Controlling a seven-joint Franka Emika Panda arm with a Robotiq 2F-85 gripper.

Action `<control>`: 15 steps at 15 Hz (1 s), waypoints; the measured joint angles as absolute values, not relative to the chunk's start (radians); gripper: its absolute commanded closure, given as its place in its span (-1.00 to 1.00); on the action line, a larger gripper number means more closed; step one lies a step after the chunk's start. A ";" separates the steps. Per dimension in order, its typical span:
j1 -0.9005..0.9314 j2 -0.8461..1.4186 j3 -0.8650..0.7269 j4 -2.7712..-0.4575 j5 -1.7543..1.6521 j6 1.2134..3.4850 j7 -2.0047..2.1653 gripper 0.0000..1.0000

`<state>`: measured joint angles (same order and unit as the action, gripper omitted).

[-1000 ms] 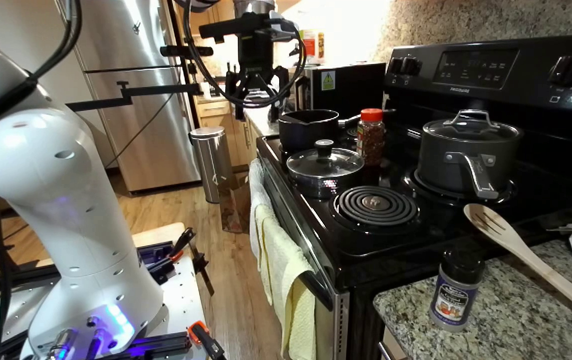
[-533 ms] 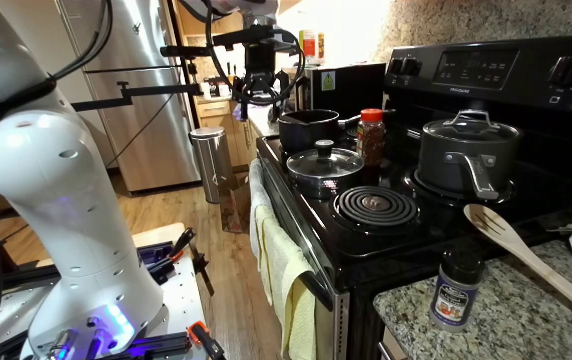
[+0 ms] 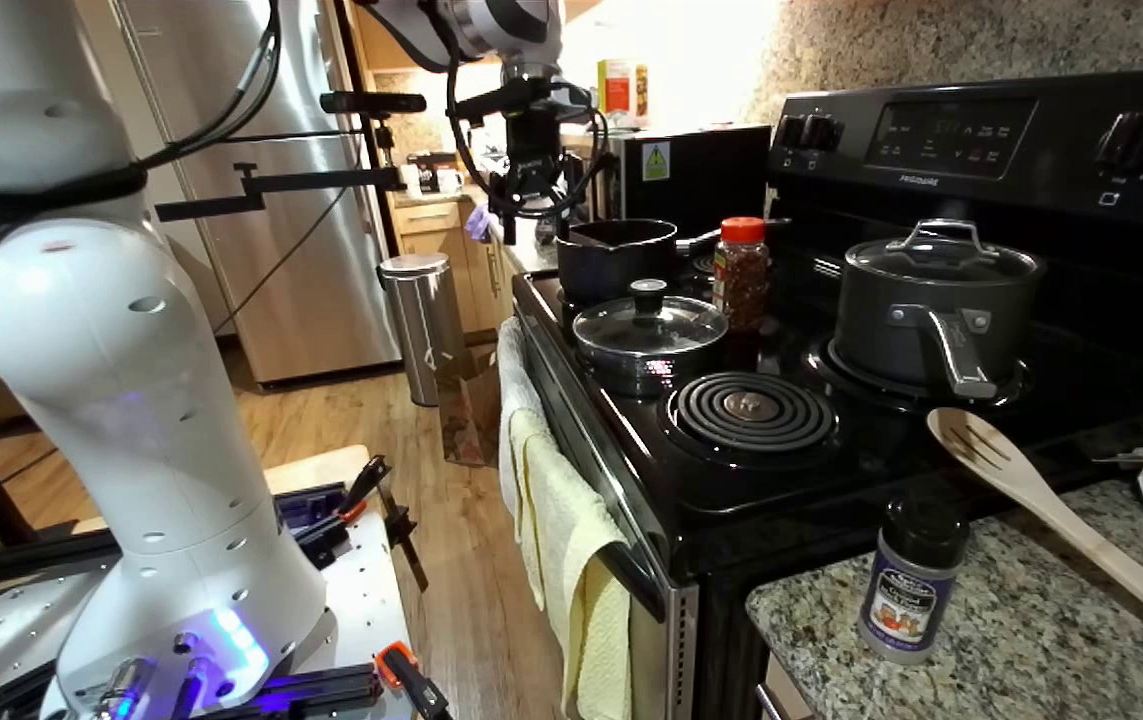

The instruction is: Take the spoon out of the left black pot and put it on the stove

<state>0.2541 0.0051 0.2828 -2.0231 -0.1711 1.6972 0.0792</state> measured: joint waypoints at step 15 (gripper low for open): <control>0.294 0.183 0.252 -1.831 -0.281 1.672 0.335 0.87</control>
<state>0.2939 0.1828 0.2518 -1.8314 -0.2810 1.6719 0.3351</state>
